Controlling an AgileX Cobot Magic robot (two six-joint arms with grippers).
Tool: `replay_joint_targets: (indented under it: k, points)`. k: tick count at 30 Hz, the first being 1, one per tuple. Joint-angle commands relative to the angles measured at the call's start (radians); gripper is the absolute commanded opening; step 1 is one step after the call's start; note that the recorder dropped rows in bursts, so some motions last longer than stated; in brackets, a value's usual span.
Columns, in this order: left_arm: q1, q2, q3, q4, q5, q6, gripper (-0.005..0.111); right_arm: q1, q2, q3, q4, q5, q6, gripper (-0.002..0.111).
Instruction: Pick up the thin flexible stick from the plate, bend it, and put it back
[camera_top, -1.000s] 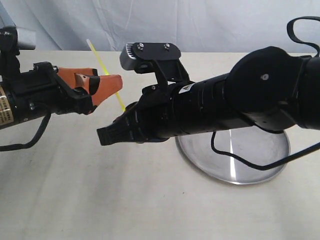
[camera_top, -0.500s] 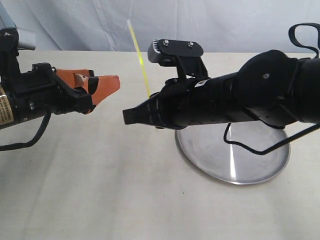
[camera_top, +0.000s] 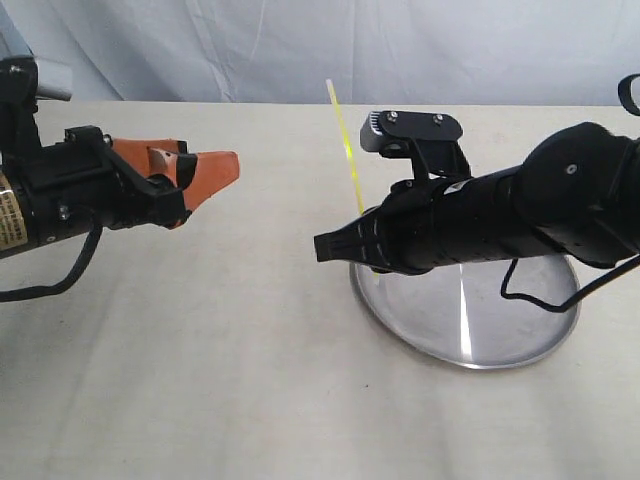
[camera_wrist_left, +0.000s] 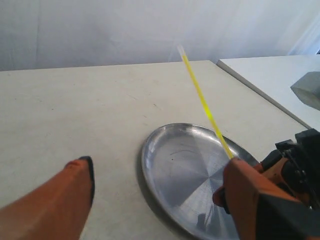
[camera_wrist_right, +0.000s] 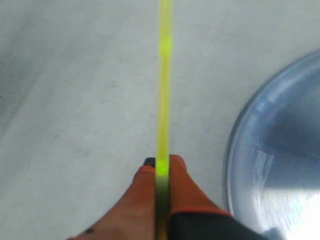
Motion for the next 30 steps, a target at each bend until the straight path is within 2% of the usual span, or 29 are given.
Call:
replay_joint_targets:
  k: [1,15,21,25,30]
  points:
    - [-0.003,0.001,0.001,-0.004,-0.001,0.003,0.069,-0.007,-0.004,0.015,-0.012,-0.016,-0.001,-0.001]
    - [-0.003,0.001,0.001,-0.002,-0.001,0.003,0.069,-0.007,-0.004,0.015,-0.020,-0.014,-0.001,-0.001]
    - [-0.003,0.001,0.001,-0.002,0.001,0.003,0.069,-0.007,-0.011,0.015,-0.020,0.049,-0.001,-0.001]
    - [-0.003,0.001,0.001,-0.002,0.001,0.003,0.069,-0.007,-0.065,0.015,-0.016,0.100,-0.021,-0.001]
    - [-0.003,0.001,0.001,-0.002,-0.015,-0.037,0.064,-0.007,-0.189,0.015,-0.016,0.045,-0.055,-0.001]
